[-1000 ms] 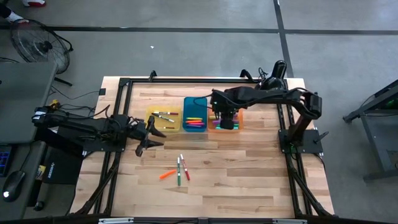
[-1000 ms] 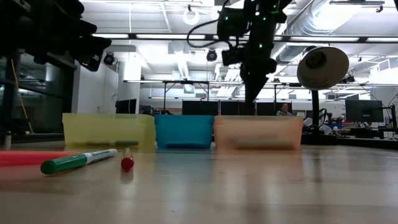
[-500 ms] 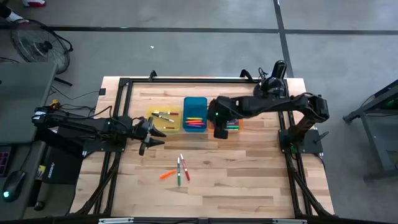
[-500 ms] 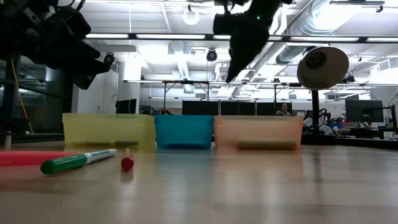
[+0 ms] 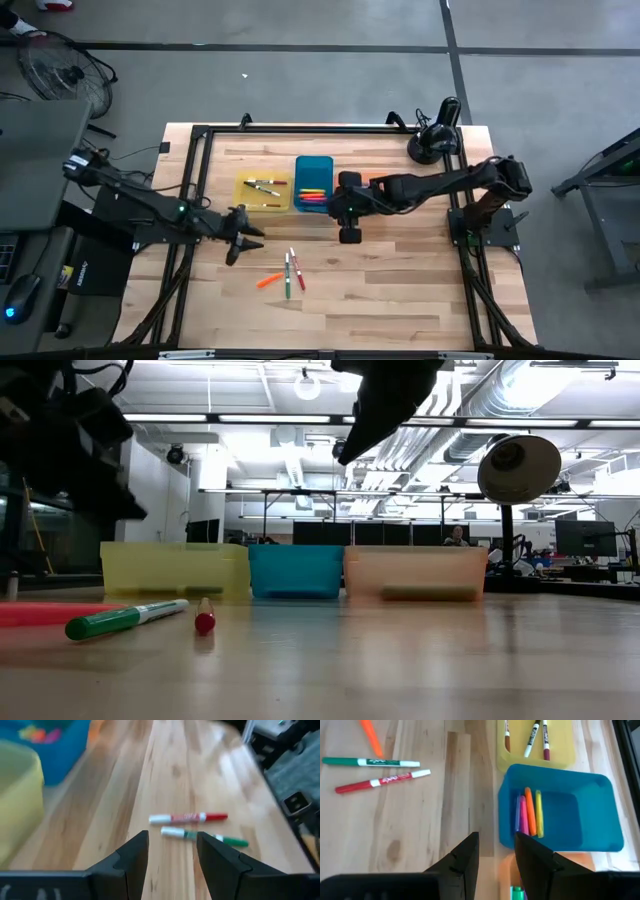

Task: Pick & Place Markers
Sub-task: Put the orange pen into the blue bin

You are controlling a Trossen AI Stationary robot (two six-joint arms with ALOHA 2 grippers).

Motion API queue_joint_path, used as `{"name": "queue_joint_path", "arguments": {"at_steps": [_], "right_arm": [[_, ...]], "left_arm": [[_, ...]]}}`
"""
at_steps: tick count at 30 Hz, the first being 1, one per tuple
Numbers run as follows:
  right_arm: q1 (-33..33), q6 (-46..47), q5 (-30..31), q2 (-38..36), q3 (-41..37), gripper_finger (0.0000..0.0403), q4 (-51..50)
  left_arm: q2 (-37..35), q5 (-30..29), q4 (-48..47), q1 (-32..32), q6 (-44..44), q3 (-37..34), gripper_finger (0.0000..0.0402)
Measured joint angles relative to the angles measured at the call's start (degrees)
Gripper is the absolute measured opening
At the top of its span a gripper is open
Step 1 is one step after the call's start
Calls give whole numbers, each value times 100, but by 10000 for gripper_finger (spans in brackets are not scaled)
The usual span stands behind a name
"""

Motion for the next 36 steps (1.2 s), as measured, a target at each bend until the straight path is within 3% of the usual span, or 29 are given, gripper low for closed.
{"name": "queue_joint_path", "arguments": {"at_steps": [7,11,19,29,36], "right_arm": [[229,397,248,2,-21,113,-80],[489,419,357,-27,-494,113,271],[796,842,345,-485,-2420,113,2661],[819,1344,195,-1864,-5115,113,5968],[766,1290,616,-3220,-6361,113,6626]], "left_arm": [[954,-482,1,-607,-508,266,165],[1492,-598,4,-814,-482,639,165],[2260,-621,5,-918,-335,1036,165],[2290,-643,-83,-916,-532,1036,165],[2290,-654,-72,-914,-632,1036,165]]}}
